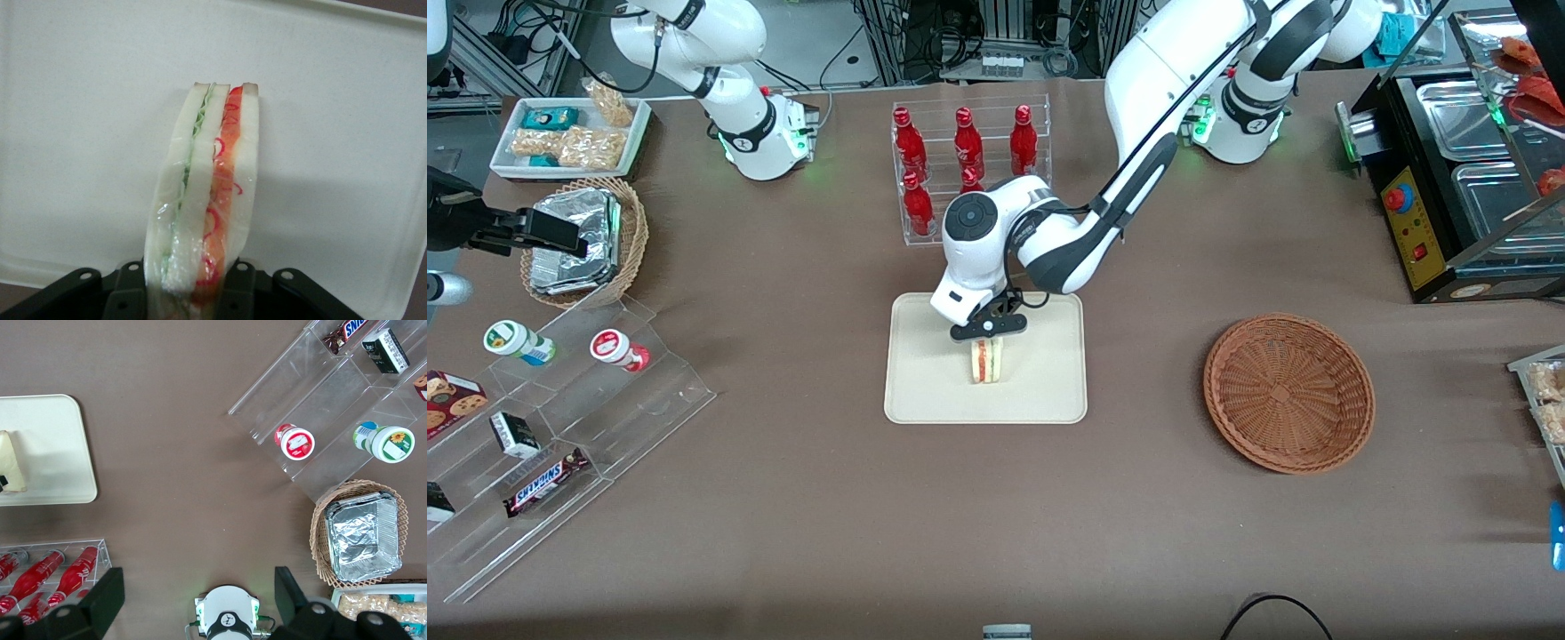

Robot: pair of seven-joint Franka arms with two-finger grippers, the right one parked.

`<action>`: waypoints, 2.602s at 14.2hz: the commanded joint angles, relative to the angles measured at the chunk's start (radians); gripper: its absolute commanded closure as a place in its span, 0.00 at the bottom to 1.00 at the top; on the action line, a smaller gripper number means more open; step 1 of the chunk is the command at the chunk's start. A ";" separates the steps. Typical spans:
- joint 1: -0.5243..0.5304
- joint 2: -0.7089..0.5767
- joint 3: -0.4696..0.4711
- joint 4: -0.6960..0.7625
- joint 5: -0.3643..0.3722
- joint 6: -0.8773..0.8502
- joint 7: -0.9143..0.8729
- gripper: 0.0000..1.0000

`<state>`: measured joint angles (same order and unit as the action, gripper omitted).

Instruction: Place sandwich from basket to tray

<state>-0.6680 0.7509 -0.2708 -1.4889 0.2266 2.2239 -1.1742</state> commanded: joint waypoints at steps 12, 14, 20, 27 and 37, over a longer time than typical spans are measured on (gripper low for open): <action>0.082 -0.137 0.042 0.056 0.008 -0.203 0.013 0.00; 0.128 -0.194 0.036 0.064 -0.050 -0.300 0.100 0.00; 0.372 -0.421 0.041 0.059 -0.190 -0.685 0.439 0.00; 0.649 -0.565 0.056 0.065 -0.176 -0.966 0.853 0.00; 0.680 -0.581 0.070 0.136 -0.193 -0.919 0.804 0.00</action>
<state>0.0061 0.1728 -0.2044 -1.3535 0.0423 1.2812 -0.3620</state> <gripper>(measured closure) 0.000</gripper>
